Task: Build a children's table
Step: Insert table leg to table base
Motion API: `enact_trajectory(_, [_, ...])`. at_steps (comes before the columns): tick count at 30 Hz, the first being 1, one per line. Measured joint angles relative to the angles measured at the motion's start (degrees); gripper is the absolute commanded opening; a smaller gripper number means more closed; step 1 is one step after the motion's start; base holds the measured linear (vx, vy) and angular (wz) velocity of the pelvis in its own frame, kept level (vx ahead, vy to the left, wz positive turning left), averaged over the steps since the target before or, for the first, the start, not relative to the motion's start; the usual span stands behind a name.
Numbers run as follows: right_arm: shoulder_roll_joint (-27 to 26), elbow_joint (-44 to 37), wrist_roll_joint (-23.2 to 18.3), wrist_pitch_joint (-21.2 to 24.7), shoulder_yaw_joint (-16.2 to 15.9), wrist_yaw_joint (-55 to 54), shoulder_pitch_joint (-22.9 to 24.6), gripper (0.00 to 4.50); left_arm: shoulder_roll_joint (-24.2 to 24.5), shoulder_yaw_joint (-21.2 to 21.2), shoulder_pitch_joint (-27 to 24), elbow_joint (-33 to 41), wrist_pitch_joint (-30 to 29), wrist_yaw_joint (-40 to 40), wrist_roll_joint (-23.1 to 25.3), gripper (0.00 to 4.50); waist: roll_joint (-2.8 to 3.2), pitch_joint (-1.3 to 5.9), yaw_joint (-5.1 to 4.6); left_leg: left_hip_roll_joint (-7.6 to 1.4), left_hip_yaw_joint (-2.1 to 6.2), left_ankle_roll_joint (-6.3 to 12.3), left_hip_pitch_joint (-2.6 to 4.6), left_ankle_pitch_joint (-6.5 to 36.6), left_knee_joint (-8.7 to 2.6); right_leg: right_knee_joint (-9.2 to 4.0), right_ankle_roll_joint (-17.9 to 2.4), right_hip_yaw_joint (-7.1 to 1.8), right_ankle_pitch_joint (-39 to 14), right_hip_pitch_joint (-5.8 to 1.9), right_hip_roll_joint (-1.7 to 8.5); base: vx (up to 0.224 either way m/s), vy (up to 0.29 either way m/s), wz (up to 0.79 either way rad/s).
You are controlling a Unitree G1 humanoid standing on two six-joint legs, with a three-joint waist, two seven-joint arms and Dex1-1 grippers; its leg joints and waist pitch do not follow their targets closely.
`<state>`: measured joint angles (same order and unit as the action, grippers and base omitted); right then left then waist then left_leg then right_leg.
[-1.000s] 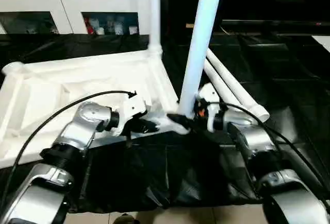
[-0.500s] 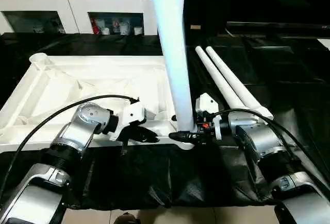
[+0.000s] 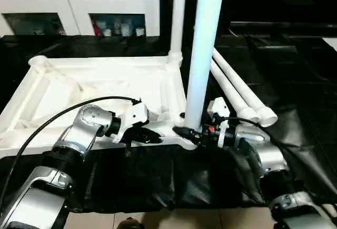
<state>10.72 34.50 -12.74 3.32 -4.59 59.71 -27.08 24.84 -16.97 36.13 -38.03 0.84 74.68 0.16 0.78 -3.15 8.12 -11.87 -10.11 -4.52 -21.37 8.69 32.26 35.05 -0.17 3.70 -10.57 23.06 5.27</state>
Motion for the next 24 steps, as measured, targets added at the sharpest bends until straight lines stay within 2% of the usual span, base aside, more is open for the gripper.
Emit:
enact_trajectory(1, [-0.3,0.1,-0.2,-0.3,0.4,-0.6,0.1,2.69,-0.5,0.3,0.0,-0.1,0.1,-0.4,0.0,0.43,0.07,-0.04,0.02,-0.01,0.01,0.00,0.00,0.0,-0.01,0.00,0.0,0.01,0.0,0.00,0.00,0.000,0.000,0.00])
enact_trajectory(2, [-0.6,0.2,-0.4,-0.6,0.9,-1.1,0.1,2.69,-0.9,0.9,0.0,-0.6,0.0,-0.6,-0.6,0.54,0.13,-0.07,0.00,-0.01,0.01,0.00,-0.01,0.0,0.00,0.00,0.0,0.01,0.0,0.01,0.00,0.000,0.000,0.00])
enact_trajectory(7, [-2.0,2.4,-0.9,-2.2,1.8,-2.2,0.2,2.69,-2.3,7.2,2.2,1.8,-3.4,1.7,-9.4,0.97,0.20,-0.04,-0.24,-0.02,0.02,0.00,-0.01,0.0,0.00,0.00,0.0,0.02,0.0,0.03,-0.05,0.000,0.000,0.00])
enact_trajectory(9, [-2.1,2.8,-0.9,-2.5,1.8,-2.2,0.2,2.69,-2.2,8.8,3.1,3.6,-5.6,3.3,-12.2,1.01,0.27,0.01,-0.31,-0.02,0.02,0.00,0.03,0.0,-0.01,0.00,0.0,0.00,0.0,0.02,-0.05,0.000,0.000,0.00])
enact_trajectory(10, [-2.2,2.9,-1.0,-2.6,1.8,-2.3,0.2,2.68,-2.3,9.8,3.2,4.8,-8.0,4.6,-14.4,1.22,0.29,0.02,-0.35,-0.02,0.01,0.00,0.05,0.0,-0.01,0.00,0.0,-0.01,0.0,0.01,-0.05,0.000,0.000,0.00])
enact_trajectory(13, [-2.2,3.3,-1.1,-2.7,1.9,-2.1,0.1,2.68,-3.0,11.1,3.2,6.1,-12.1,6.2,-17.6,1.38,0.29,0.02,-0.27,-0.02,0.00,0.00,0.06,0.0,0.01,0.01,0.0,0.00,0.0,0.00,-0.05,0.000,0.000,0.00])
enact_trajectory(17, [-2.2,4.0,-1.1,-2.7,1.9,-2.0,-0.3,2.68,-5.9,11.6,3.3,7.0,-13.7,5.0,-19.3,1.76,0.28,0.02,-0.26,-0.02,0.00,0.00,0.08,0.0,0.04,0.01,0.0,-0.01,0.0,-0.04,-0.04,0.000,0.000,0.00])
enact_trajectory(20, [-2.1,4.3,-1.2,-2.6,2.1,-1.6,-0.5,2.68,-9.7,12.2,4.3,6.8,-15.4,1.9,-20.5,1.87,0.28,0.02,-0.20,-0.02,0.01,0.00,0.08,0.0,0.04,0.02,0.0,-0.01,0.0,-0.05,-0.04,0.000,0.000,0.00])
enact_trajectory(21, [-2.0,4.3,-1.4,-2.6,2.1,-1.5,-0.5,2.68,-10.1,12.3,4.5,6.8,-15.8,1.5,-20.8,2.07,0.28,0.02,-0.25,-0.02,0.00,0.00,0.08,0.0,0.03,0.02,0.0,-0.01,0.0,-0.04,-0.04,0.000,0.000,0.00])
enact_trajectory(24, [-1.9,4.3,-1.3,-2.7,2.1,-0.8,-0.6,2.68,-11.4,12.4,5.3,6.8,-16.6,-0.2,-21.3,2.20,0.28,0.02,-0.35,-0.02,0.01,0.00,0.09,0.0,0.01,0.02,0.0,0.01,0.0,-0.04,-0.05,0.000,0.000,0.00])
